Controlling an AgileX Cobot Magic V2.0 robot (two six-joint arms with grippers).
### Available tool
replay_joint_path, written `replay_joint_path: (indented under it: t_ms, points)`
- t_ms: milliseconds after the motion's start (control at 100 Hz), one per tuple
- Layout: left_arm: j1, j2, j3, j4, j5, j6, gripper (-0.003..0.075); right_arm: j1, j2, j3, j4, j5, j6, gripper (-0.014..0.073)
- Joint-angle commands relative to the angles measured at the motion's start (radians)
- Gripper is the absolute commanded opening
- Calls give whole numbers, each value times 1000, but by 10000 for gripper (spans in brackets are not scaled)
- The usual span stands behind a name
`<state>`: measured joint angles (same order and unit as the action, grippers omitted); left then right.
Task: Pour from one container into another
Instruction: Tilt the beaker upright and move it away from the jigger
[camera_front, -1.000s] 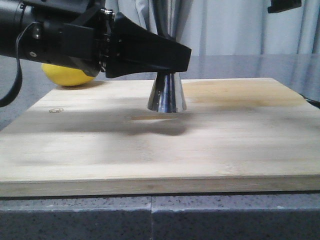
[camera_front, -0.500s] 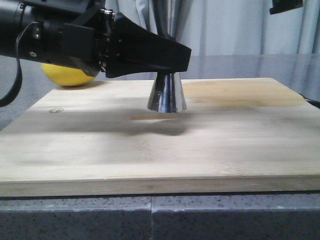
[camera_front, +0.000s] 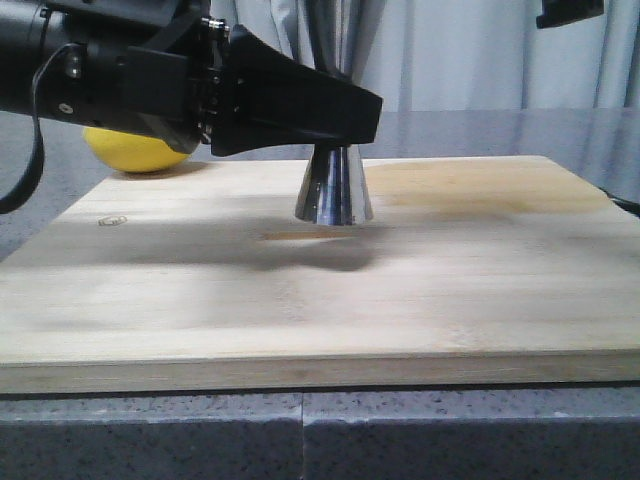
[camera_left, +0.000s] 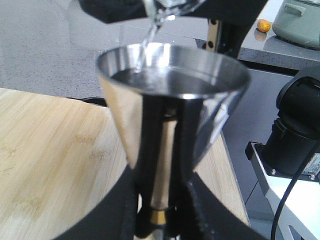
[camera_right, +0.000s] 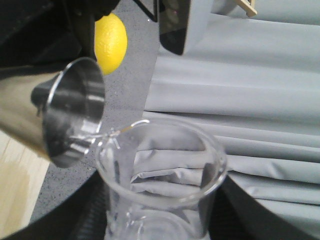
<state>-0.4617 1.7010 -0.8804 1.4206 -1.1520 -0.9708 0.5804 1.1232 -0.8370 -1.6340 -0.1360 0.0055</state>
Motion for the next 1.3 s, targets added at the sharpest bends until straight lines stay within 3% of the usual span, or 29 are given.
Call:
replay_joint_path:
  t_ms: [0,300,580,840,1020,1150,1290]
  points:
    - [1,-48,-29,-36,-90,-10,-19,5,-16,-37,25,22,43,195]
    - [1,-48,-29,-36,-90,-10,-19,5,-16,-49,129,41,209,195]
    - [1,-48,-29,-36,-90,-10,-19,-2,-16,-51,391,142,357,195]
    - [1,-48,-29,-36,-92,-10,-19,-97,-16,-51,488,92,470,195]
    - [1,-48,-29,-36,-99,-10,-19,-248,10,-49,607,-26,471,195]
    - [1,-48,-29,-36,-99,-10,-19,-374,72,-22,702,-211,500,195]
    - [1,-48,-29,-36,-100,-10,-19,-483,152,25,704,-429,567,195]
